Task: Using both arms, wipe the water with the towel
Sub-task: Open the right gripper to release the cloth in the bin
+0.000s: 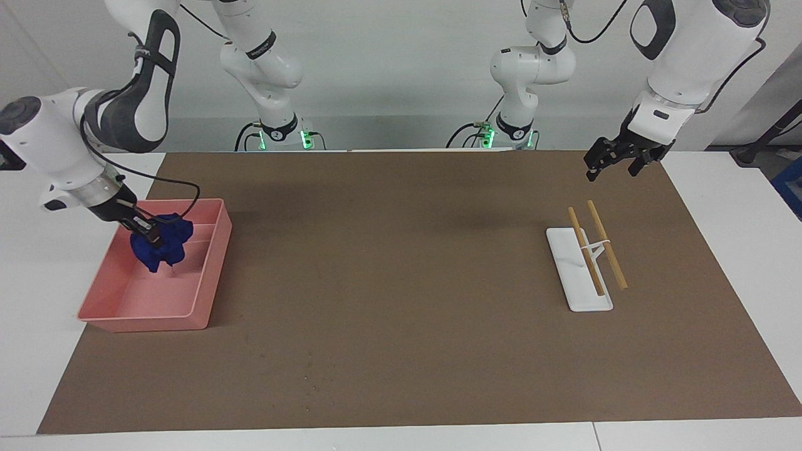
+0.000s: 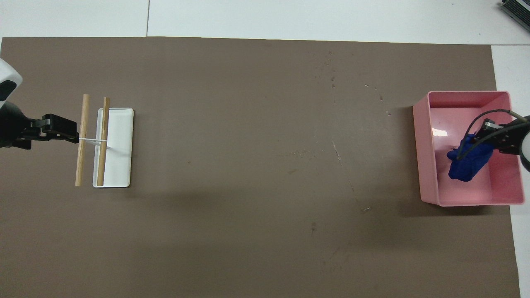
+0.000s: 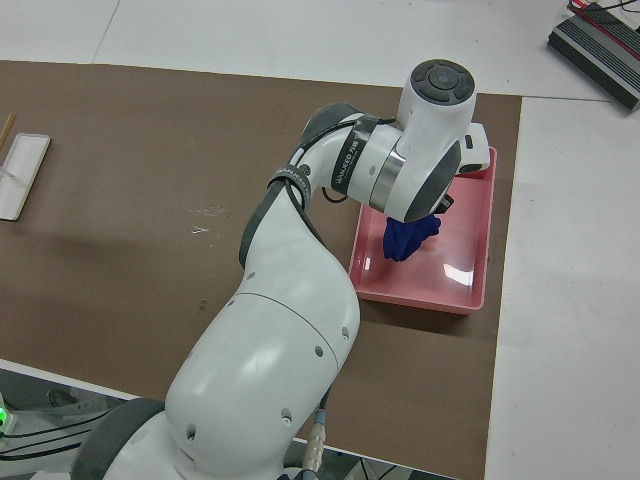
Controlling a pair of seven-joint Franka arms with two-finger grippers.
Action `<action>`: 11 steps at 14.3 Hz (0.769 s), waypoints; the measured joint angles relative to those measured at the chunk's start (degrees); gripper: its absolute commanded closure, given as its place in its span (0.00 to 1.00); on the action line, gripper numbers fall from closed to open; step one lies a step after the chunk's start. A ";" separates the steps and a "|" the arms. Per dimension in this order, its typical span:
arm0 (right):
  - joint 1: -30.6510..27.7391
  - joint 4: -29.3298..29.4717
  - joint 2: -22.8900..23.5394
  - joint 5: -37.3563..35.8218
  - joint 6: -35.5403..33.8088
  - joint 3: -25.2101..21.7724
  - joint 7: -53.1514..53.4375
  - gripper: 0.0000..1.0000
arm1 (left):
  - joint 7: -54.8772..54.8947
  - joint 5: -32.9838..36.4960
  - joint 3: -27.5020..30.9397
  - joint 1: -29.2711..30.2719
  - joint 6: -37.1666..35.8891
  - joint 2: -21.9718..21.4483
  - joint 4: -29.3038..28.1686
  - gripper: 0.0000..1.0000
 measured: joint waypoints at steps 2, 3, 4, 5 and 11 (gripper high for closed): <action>-0.05 -4.09 0.16 -0.01 3.54 0.00 -1.88 1.00 | 0.00 0.00 0.00 0.00 0.00 0.00 -0.04 0.00; -0.06 -5.75 0.05 -0.01 5.03 -0.08 -2.70 0.40 | 0.00 0.00 0.00 0.00 0.00 0.00 -0.06 0.00; -0.08 -6.69 -0.11 -0.01 5.82 -0.14 -3.06 0.00 | 0.00 0.00 0.00 0.00 0.00 0.00 -0.06 0.00; -0.10 -7.04 -0.35 -0.01 6.12 -0.18 -3.14 0.00 | 0.00 0.00 0.00 0.00 0.00 0.00 -0.08 0.00; -0.10 -4.30 -4.10 -0.01 2.80 -0.11 -6.86 0.00 | -0.07 0.00 0.00 0.00 0.00 0.00 -0.11 0.00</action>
